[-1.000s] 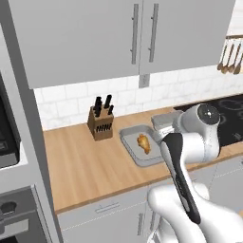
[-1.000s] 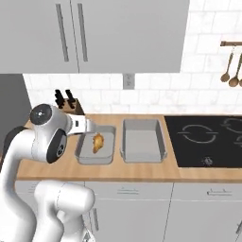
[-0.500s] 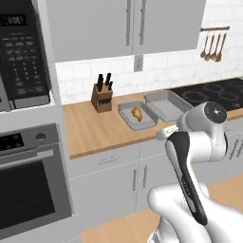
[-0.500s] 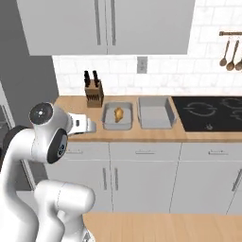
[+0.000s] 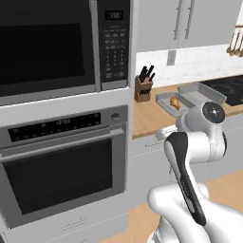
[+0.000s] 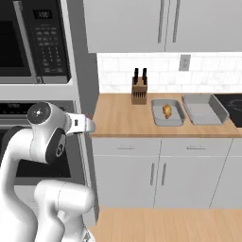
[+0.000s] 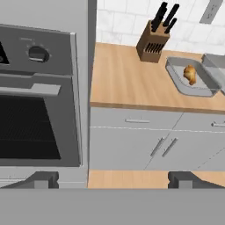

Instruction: Place one bell pepper and one chicken drumstick in each tupperware on the nearby counter, to pack two identical lunches.

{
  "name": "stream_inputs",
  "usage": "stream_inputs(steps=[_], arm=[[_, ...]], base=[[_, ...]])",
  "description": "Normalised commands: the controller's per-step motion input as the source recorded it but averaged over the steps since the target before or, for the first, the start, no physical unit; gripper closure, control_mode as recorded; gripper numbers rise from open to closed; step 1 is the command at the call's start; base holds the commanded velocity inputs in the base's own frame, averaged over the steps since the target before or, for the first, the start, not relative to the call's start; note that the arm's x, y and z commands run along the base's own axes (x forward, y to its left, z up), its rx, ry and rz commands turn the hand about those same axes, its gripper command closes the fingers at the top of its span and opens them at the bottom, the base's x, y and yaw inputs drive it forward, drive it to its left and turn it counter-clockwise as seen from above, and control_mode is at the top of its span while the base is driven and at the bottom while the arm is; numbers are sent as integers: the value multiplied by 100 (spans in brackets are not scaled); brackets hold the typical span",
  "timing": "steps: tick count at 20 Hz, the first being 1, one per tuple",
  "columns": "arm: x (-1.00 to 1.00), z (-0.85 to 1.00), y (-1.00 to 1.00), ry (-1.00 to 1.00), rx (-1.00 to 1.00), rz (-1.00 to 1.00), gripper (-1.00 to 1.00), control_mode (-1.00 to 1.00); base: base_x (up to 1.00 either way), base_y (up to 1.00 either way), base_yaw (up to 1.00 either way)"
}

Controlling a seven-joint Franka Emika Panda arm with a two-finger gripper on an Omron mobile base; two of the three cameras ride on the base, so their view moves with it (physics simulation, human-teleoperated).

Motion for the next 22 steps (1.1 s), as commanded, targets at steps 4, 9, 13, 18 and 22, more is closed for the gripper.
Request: stream_inputs(steps=[4,9,13,18,22], arm=[[0,0,0,0,0,0,-100,100],[0,0,0,0,0,0,-100,100],[0,0,0,0,0,0,-100,100],[0,0,0,0,0,0,-100,100],[0,0,0,0,0,0,-100,100]], base=[[-14,100,-2],[-79,97,-3],[-100,28,-9],[-100,5,-13],[-85,85,-3]])
